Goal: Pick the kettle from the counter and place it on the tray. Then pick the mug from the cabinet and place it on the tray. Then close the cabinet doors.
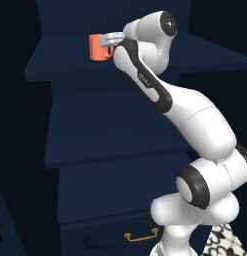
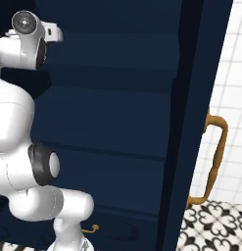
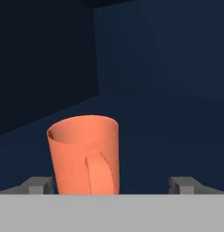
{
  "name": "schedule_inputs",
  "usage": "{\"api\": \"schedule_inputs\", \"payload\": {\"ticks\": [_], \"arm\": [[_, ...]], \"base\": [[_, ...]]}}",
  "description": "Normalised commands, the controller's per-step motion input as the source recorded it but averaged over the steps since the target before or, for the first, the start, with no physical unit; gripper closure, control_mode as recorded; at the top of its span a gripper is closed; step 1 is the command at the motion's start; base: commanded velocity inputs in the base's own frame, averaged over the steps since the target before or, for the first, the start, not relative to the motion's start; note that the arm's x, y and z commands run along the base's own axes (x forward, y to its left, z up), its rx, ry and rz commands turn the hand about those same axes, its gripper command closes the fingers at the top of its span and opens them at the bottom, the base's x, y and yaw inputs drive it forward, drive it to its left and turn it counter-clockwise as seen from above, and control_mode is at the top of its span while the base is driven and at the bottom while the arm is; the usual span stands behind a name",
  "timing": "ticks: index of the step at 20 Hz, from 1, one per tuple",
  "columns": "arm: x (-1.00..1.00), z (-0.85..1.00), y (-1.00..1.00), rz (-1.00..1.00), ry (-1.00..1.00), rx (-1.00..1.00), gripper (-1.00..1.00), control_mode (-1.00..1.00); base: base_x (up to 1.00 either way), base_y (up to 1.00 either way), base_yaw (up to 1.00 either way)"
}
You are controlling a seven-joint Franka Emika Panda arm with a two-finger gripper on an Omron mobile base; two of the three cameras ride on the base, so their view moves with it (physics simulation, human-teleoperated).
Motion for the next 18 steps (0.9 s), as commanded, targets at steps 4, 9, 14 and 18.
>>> {"api": "schedule_inputs", "payload": {"ticks": [4, 9, 14, 18], "arm": [[0.38, -0.07, 0.18, 0.17, 0.04, 0.00, -1.00, -1.00], [0.20, -0.12, 0.42, 0.07, 0.03, 0.00, -1.00, -1.00], [0.02, -0.05, 0.14, 0.03, 0.01, 0.00, 1.00, -1.00], [0.00, -0.05, 0.01, 0.00, 0.03, 0.00, 1.00, -1.00]], "base": [[0.00, 0.00, 0.00], [0.00, 0.00, 0.00], [0.00, 0.00, 0.00], [0.00, 0.00, 0.00]]}}
